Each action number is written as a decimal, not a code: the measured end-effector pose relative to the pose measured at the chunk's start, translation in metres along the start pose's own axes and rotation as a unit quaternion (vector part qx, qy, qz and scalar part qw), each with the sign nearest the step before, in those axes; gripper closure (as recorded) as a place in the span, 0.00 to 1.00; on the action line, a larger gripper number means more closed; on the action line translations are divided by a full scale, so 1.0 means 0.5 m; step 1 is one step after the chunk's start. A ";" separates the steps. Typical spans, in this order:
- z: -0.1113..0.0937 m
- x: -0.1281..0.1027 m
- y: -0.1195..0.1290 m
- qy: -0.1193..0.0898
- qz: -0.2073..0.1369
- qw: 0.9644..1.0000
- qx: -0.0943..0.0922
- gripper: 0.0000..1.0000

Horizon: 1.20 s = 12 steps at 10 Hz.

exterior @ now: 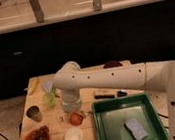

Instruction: Place apple in paper cup

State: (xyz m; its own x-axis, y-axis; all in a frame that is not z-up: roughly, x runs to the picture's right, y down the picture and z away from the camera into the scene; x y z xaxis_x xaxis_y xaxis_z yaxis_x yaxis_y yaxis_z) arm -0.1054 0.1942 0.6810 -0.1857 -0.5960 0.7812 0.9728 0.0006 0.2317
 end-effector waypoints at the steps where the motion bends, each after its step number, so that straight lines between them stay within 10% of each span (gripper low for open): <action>1: -0.013 -0.001 -0.006 0.000 -0.004 1.000 -0.004 1.00; 12: -0.006 -0.074 -0.057 -0.041 -0.067 0.996 -0.044 1.00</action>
State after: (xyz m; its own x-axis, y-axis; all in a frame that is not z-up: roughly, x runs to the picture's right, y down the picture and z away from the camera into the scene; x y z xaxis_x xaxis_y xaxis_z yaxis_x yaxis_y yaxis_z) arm -0.1257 0.2140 0.6437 -0.3212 -0.5182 0.7927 0.9464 -0.1464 0.2878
